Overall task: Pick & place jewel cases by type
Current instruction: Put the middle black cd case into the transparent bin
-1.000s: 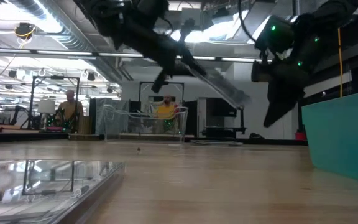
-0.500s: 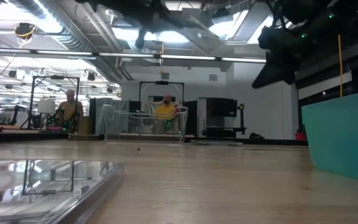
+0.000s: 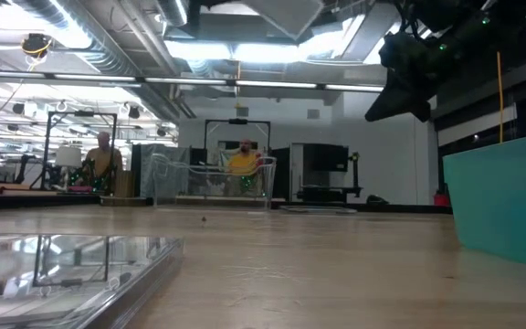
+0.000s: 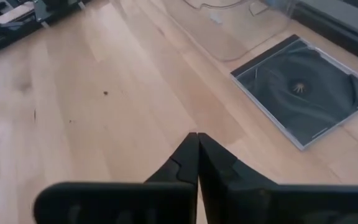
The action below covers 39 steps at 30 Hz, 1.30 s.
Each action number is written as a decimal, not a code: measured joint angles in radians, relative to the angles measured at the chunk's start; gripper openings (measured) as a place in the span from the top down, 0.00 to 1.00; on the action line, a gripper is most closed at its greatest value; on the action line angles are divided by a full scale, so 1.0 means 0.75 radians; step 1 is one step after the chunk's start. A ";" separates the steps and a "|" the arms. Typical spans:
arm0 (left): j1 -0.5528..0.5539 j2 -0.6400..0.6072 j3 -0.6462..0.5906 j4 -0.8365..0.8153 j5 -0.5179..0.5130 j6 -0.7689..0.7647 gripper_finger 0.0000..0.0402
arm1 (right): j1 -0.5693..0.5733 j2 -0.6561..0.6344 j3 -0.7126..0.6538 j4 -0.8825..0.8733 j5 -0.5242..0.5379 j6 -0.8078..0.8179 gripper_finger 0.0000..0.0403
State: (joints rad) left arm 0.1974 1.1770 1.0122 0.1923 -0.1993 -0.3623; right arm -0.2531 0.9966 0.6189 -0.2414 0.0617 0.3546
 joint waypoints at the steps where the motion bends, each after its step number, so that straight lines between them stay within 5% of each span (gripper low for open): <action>1: -0.008 -0.009 0.000 0.007 -0.001 0.020 0.95 | 0.000 0.000 0.000 0.000 0.000 0.012 0.97; 20: -0.159 -0.094 0.000 0.072 0.003 0.420 0.95 | 0.000 0.000 0.001 0.000 -0.005 0.088 0.96; 39: -0.290 -0.121 0.001 0.197 0.002 1.202 0.95 | 0.000 0.000 0.001 -0.004 -0.016 0.149 0.97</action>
State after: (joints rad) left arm -0.0202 1.0861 1.0126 0.3397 -0.1982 0.5389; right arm -0.2531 0.9966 0.6197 -0.2443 0.0496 0.4661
